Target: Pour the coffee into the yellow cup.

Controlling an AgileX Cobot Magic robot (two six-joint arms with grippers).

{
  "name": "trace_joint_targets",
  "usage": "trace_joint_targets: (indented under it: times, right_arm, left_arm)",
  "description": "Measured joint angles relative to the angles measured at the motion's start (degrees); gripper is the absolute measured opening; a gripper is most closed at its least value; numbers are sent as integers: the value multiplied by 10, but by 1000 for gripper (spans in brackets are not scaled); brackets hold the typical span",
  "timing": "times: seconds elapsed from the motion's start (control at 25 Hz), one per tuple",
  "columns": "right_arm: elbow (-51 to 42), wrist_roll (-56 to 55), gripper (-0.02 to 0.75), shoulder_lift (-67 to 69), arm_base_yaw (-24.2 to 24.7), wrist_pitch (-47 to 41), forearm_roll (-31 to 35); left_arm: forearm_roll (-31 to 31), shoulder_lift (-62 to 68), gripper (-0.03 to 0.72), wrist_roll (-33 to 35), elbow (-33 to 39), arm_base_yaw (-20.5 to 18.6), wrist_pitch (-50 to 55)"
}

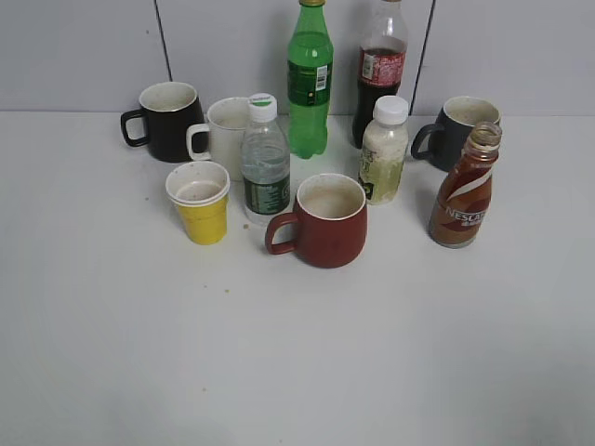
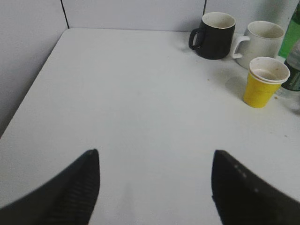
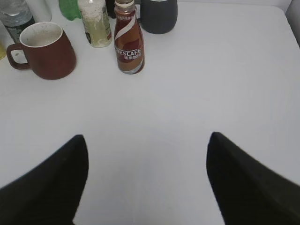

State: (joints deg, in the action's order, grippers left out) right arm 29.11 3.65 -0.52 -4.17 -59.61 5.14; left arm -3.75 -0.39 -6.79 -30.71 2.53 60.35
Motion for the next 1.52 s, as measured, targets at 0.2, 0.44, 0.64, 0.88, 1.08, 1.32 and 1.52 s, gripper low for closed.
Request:
trace_joint_targets:
  times: [0.2, 0.44, 0.64, 0.88, 1.08, 1.32, 1.52]
  right_arm:
    - [0, 0, 585, 0, 0, 0, 1]
    - [12, 0, 587, 7, 0, 42, 1]
    - [12, 8, 586, 77, 0, 134, 1]
    - [-31, 31, 586, 185, -21, 310, 1]
    - [-70, 39, 585, 277, -50, 485, 1]
    - [-74, 40, 585, 436, -52, 659, 4]
    - [-76, 36, 585, 564, -55, 815, -9]
  left_arm:
    - [28, 0, 563, 0, -8, 2, -28]
    - [31, 5, 563, 0, -11, 15, -159]
    - [-7, 84, 563, 0, -11, 18, -295]
    - [-28, 262, 563, 0, -11, 18, -494]
    - [-32, 460, 563, 0, -11, 18, -677]
    - [-30, 646, 563, 0, -11, 29, -854]
    - [-32, 749, 563, 0, -11, 50, -897]
